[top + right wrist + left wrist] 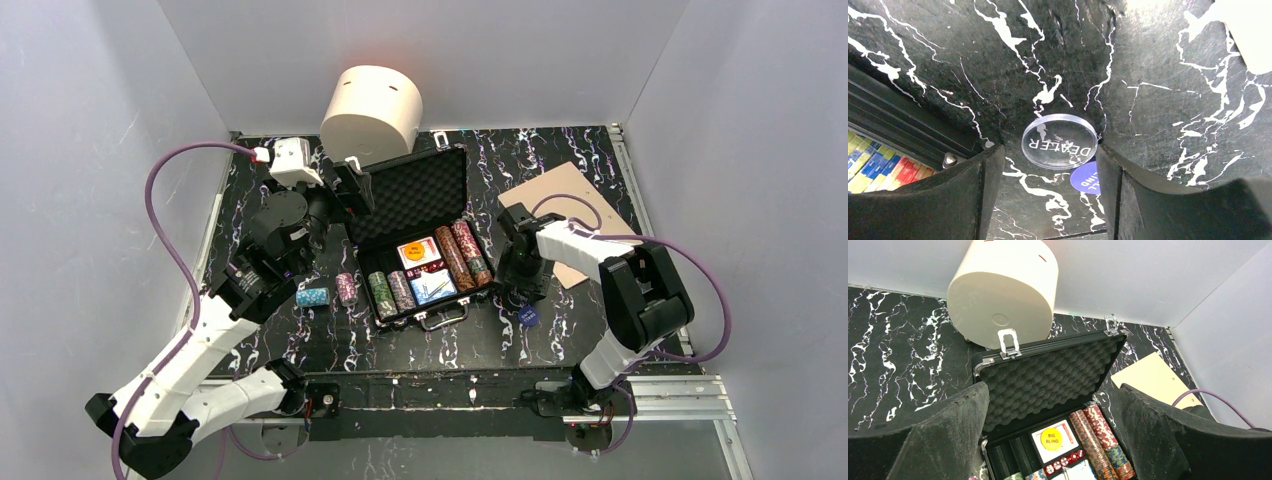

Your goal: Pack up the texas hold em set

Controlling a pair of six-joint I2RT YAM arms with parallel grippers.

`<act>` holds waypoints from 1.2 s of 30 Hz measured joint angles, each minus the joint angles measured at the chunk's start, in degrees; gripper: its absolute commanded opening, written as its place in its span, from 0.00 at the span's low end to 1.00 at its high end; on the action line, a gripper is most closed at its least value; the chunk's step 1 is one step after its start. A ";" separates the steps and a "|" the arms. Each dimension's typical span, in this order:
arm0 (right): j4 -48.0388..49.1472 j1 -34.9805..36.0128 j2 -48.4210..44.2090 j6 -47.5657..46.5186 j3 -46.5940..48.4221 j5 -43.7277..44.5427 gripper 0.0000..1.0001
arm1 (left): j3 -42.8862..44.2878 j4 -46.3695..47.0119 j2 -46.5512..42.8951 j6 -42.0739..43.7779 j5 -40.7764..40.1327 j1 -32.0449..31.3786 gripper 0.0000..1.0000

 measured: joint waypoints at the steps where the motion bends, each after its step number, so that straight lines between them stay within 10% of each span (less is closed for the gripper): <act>1: 0.20 -0.22 0.00 -0.26 0.00 -0.04 0.70 | 0.00 0.02 0.02 -0.02 0.02 0.00 0.98; 11: 1.62 -0.76 0.00 -1.22 -0.24 -0.39 0.54 | 0.00 0.04 1.29 0.02 0.02 0.00 0.98; 36: -5.07 -1.05 -1.73 -1.70 8.76 5.29 0.52 | 0.04 0.04 1.84 1.05 0.15 0.00 0.98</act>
